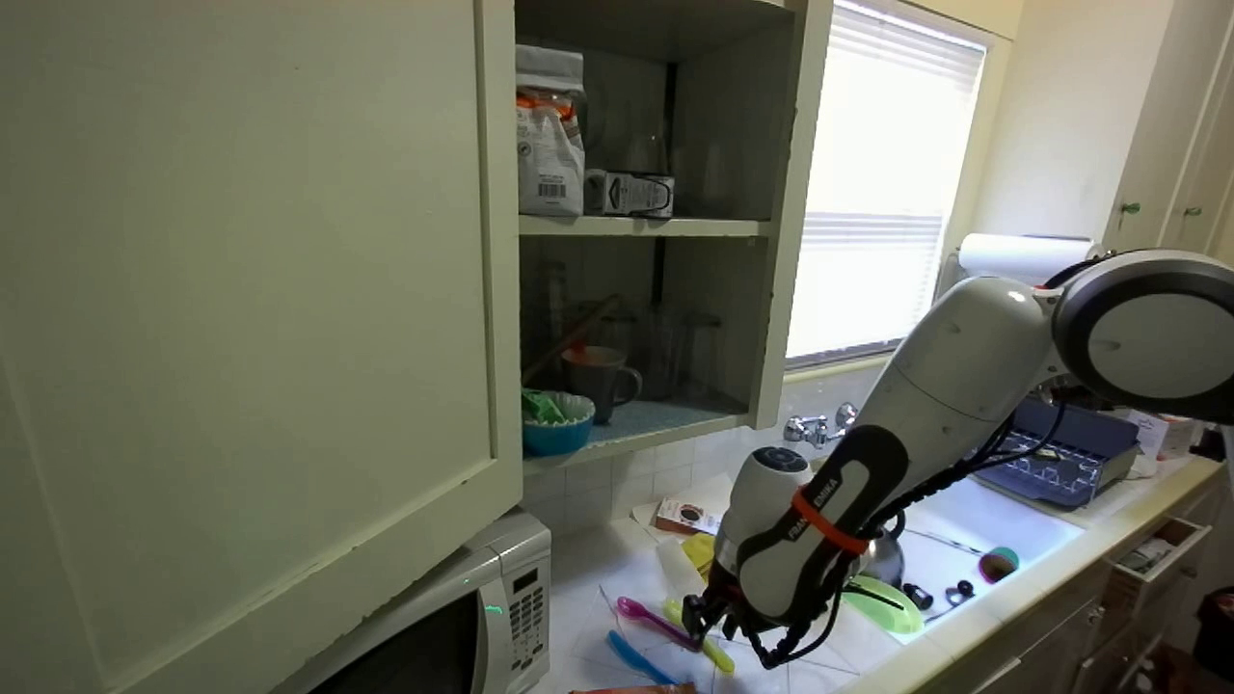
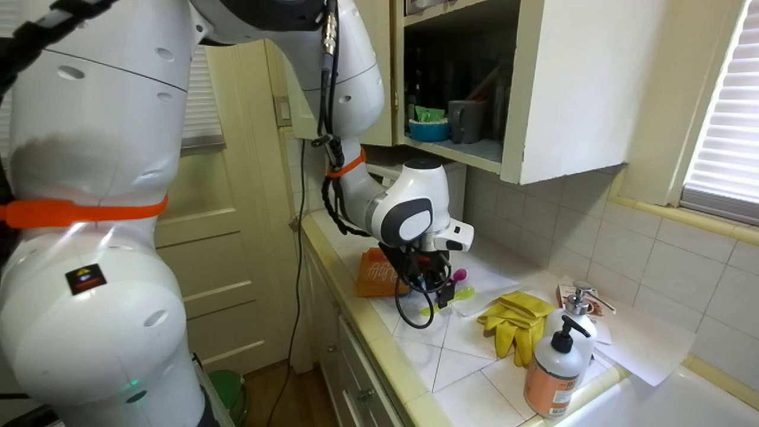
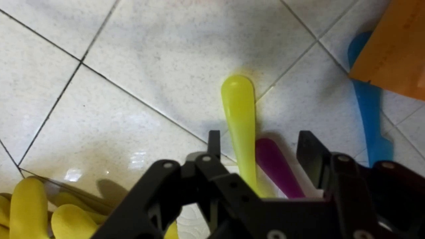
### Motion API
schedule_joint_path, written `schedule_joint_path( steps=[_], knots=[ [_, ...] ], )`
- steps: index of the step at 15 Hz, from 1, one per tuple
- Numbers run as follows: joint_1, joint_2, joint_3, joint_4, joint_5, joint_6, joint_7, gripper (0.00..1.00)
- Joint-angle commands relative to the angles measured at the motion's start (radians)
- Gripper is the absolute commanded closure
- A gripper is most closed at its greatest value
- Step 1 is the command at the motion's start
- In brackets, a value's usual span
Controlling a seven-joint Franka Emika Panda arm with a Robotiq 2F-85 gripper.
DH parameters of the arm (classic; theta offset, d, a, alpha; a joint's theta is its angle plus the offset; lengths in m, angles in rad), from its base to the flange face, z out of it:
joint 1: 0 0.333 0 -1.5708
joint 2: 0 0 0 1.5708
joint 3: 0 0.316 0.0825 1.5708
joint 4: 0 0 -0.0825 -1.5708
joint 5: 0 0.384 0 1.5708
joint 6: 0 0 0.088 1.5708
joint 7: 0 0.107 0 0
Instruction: Put the green spoon in the kitchen cabinet
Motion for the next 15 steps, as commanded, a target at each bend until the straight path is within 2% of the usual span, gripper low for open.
schedule_joint_path(
  steps=[1, 3, 5, 7, 8, 10, 12, 13, 15],
  knots=[
    [0.027, 0.054, -0.031, 0.03, -0.024, 0.004, 0.008, 0.43],
    [0.033, 0.066, -0.037, 0.033, -0.022, 0.002, 0.008, 0.47],
    [0.039, 0.076, -0.043, 0.037, -0.023, 0.003, 0.008, 0.41],
    [0.043, 0.084, -0.047, 0.042, -0.022, 0.004, 0.006, 0.59],
    [0.044, 0.086, -0.047, 0.045, -0.022, 0.003, 0.005, 0.59],
    [0.047, 0.088, -0.054, 0.046, -0.027, 0.003, 0.002, 0.8],
    [0.045, 0.086, -0.056, 0.046, -0.03, 0.001, -0.006, 0.95],
    [0.048, 0.081, -0.058, 0.044, -0.035, -0.003, -0.007, 0.97],
    [0.059, 0.048, -0.069, 0.03, -0.042, -0.022, 0.004, 0.94]
  ],
)
